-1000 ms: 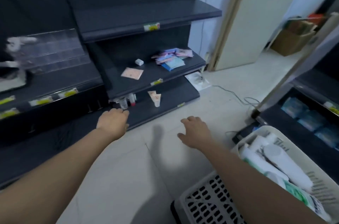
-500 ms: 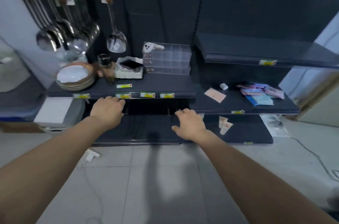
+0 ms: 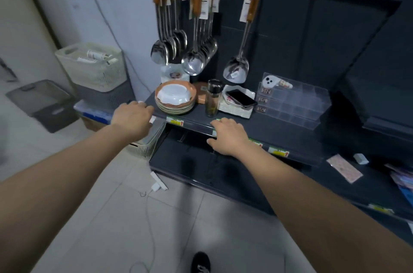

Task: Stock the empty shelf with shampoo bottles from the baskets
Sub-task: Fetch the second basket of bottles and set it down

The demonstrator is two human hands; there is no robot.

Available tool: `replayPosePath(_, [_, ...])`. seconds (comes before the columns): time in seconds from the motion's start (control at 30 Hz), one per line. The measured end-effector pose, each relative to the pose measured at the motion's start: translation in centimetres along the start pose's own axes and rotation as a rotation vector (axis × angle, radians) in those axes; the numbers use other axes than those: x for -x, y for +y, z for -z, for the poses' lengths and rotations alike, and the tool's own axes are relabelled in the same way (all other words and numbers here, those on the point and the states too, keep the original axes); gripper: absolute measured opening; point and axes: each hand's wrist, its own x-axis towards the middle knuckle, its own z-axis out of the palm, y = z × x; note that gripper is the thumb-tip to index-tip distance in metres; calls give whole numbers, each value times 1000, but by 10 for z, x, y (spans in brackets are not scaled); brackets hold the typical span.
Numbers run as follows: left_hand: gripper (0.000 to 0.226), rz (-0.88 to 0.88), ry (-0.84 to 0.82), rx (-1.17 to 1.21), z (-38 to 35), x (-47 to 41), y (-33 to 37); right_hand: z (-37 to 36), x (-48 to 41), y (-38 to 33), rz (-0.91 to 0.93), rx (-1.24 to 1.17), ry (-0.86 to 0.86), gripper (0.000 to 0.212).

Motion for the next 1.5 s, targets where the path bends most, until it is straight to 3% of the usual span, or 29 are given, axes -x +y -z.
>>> replayPosePath(0.4, [29,348,-36,2,-11,-54,-102,41,-168,-76,347,73,14,52])
replayPosePath(0.53, [37,415,-46,16,-22,-66,-133,52,-203,-101,419,121,45,42])
replayPosePath(0.7, [31,451,-51,22,-39,-82,-179,52,-254,-147,477,108,3,53])
replayPosePath(0.9, [32,467,-63,29,-77,-109,-266,44,-332,-219,484,144,-18,54])
replayPosePath(1.03, [30,485,-96,44,-103,-144,-400,61,-416,-335,441,128,-35,52])
replayPosePath(1.2, [31,426,-95,22,-113,-154,-397,57,-431,-326,368,140,-32,54])
replayPosePath(1.5, [24,413,-85,92,-139,-217,-508,71,-533,-402,315,104,-53,50])
